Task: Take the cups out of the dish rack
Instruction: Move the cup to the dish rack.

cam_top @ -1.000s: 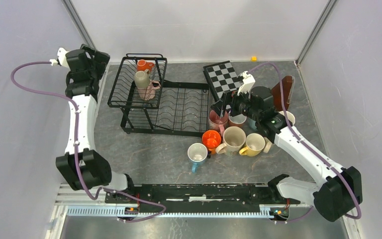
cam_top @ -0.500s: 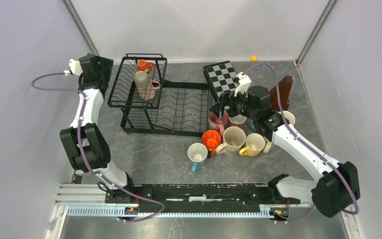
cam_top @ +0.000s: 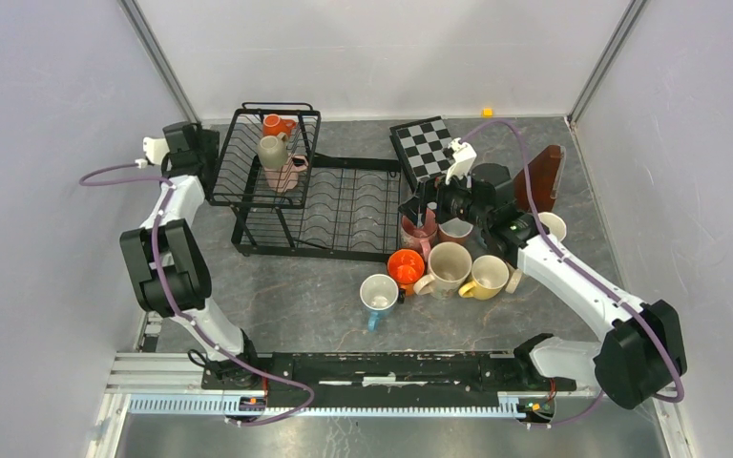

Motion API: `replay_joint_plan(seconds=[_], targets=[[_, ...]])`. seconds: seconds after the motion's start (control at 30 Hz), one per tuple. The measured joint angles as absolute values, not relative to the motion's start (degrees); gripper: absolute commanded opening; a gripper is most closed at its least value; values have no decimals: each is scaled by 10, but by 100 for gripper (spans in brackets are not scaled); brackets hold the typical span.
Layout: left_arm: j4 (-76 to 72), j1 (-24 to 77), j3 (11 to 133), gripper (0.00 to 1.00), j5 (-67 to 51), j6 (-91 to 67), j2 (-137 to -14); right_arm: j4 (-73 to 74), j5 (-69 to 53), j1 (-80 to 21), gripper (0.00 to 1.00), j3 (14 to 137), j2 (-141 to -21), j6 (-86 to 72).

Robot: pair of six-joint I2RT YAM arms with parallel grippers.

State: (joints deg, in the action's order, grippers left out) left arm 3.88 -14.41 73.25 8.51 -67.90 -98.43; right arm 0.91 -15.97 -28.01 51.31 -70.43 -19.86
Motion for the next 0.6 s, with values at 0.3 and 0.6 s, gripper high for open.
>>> replay_joint_plan(seconds=[0.3, 0.6], targets=[[6, -144, 703, 64, 63, -695, -1005, -2, -166, -281, 98, 513, -713, -197], [-10, -136, 700, 25, 38, -722, -1006, -19, -168, -285, 98, 503, -713, -197]])
